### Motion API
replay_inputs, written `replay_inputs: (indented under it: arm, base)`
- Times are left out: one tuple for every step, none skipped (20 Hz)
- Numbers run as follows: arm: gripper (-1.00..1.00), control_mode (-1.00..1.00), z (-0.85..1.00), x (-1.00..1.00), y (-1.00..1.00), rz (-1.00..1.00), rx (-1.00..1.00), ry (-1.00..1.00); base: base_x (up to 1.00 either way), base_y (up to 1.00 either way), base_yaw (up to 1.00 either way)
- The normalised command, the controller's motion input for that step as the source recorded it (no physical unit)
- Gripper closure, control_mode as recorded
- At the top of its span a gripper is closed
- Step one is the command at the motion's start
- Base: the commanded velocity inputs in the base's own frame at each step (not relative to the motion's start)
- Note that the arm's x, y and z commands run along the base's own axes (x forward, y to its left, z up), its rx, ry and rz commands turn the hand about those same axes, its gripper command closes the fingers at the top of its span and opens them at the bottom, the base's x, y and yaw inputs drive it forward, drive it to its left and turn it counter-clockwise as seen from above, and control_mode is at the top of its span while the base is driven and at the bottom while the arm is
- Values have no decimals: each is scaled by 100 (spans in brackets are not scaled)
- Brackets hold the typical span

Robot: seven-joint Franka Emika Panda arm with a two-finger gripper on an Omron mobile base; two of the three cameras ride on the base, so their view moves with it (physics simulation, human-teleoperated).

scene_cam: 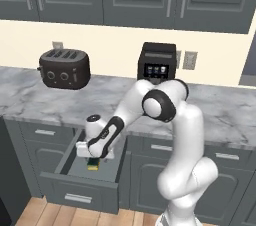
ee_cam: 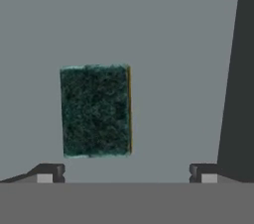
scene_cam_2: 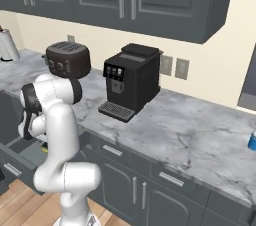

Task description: Restock the sink supplies by placing the sponge and soap dispenser on the counter and next to the sink. Make sure the soap dispenser is upright.

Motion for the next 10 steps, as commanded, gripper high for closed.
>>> replay_inputs:
  arm:
    - [-100, -100, -6, 13, 16, 0, -6, 0]
    - [-100, -100, -13, 11, 11, 0, -7, 0]
    - [-100, -100, -17, 14, 5, 0, -7, 0]
    - [-100, -100, -18, 14, 6, 0, -6, 0]
    - [-100, -100, -19, 18, 10, 0, -7, 0]
    - [-100, -100, -20, 16, 13, 0, -7, 0]
    - [-100, -100, -26, 20, 6, 0, -6, 0]
    - [-100, -100, -29, 20, 2, 0, -6, 0]
    - [-100, -100, -29, 18, 6, 0, -6, 0]
    - [-100, -100, -26, 18, 8, 0, -6, 0]
  base:
    - [0, 0, 0]
    - [0, 0, 0]
    - [0, 0, 0]
    - [0, 0, 0]
    - [0, 0, 0]
    - [0, 0, 0]
    - [0, 0, 0]
    - [0, 0, 0]
    - [0, 0, 0]
    - [0, 0, 0]
